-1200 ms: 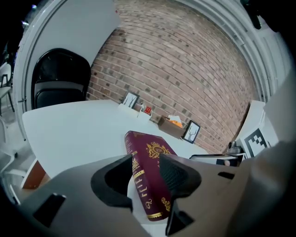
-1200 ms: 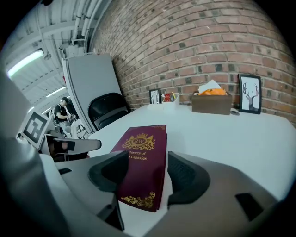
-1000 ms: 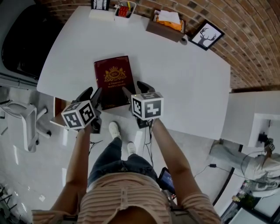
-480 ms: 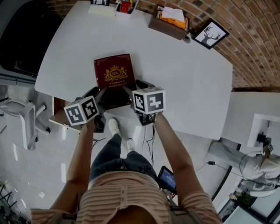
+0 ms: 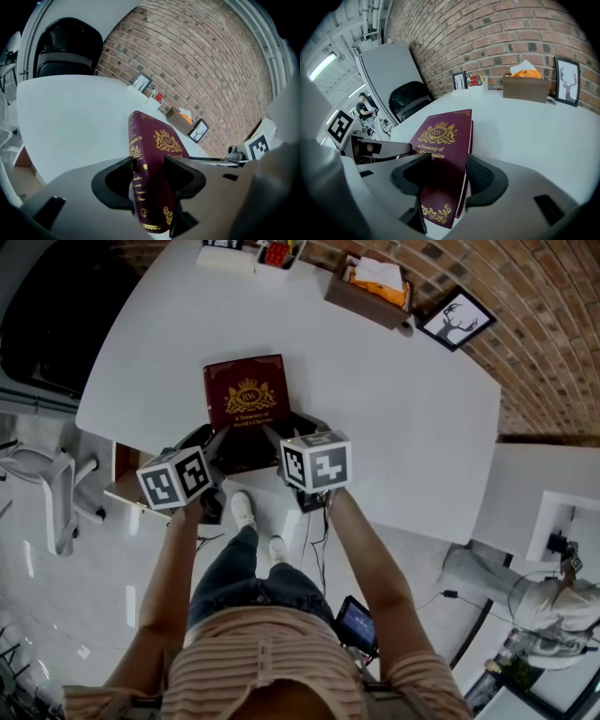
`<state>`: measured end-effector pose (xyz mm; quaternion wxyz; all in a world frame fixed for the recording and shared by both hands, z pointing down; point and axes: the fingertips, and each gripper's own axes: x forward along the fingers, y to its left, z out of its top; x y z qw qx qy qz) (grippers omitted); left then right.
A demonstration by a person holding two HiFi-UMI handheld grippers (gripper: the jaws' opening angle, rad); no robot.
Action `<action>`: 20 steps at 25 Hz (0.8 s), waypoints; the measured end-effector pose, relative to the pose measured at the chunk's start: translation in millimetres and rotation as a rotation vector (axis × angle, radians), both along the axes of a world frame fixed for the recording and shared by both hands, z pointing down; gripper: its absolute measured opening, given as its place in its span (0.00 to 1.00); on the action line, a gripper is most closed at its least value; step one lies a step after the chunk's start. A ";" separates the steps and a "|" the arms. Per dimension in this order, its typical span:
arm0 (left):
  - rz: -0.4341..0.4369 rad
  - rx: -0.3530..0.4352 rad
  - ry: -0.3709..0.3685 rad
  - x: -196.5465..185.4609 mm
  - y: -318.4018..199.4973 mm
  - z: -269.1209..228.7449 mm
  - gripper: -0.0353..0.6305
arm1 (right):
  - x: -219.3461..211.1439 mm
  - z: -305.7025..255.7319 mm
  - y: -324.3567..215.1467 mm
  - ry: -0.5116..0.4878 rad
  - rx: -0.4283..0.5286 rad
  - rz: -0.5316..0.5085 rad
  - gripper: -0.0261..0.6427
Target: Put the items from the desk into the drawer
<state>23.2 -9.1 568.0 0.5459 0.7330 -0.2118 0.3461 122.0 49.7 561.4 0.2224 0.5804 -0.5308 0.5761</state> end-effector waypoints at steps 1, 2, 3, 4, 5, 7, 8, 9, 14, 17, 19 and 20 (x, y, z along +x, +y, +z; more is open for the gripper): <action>-0.001 0.016 0.005 -1.2 -2.0 -2.6 0.36 | -1.1 -2.7 -2.4 0.015 0.014 -0.007 0.40; -0.002 0.037 0.010 -2.4 -4.8 -5.8 0.36 | -2.3 -5.7 -5.5 0.030 0.030 -0.014 0.40; -0.003 0.062 0.015 -3.6 -8.1 -9.6 0.36 | -3.4 -9.0 -8.9 0.045 0.047 -0.020 0.40; -0.006 0.087 0.020 -4.8 -11.7 -13.6 0.36 | -4.6 -12.4 -12.5 0.058 0.066 -0.025 0.40; -0.010 0.111 0.027 -6.0 -15.3 -17.7 0.36 | -5.9 -16.0 -16.1 0.069 0.085 -0.026 0.39; -0.019 0.153 0.040 -9.2 -23.0 -26.4 0.36 | -9.4 -23.8 -24.0 0.087 0.127 -0.028 0.40; -0.024 0.171 0.045 -11.4 -27.2 -30.5 0.36 | -11.8 -27.7 -28.6 0.097 0.150 -0.032 0.40; -0.030 0.187 0.048 -13.7 -31.4 -34.4 0.36 | -14.4 -31.5 -33.3 0.106 0.172 -0.037 0.40; -0.049 0.253 0.063 -25.7 -47.5 -52.5 0.36 | -27.1 -47.8 -50.4 0.123 0.255 -0.048 0.39; -0.049 0.300 0.066 -36.6 -56.7 -65.0 0.36 | -36.9 -57.5 -59.8 0.122 0.299 -0.046 0.39; -0.052 0.339 0.071 -43.8 -64.7 -73.9 0.36 | -43.5 -65.2 -68.2 0.127 0.341 -0.046 0.39; -0.054 0.358 0.075 -47.4 -68.7 -77.8 0.36 | -46.9 -68.9 -72.3 0.132 0.364 -0.044 0.39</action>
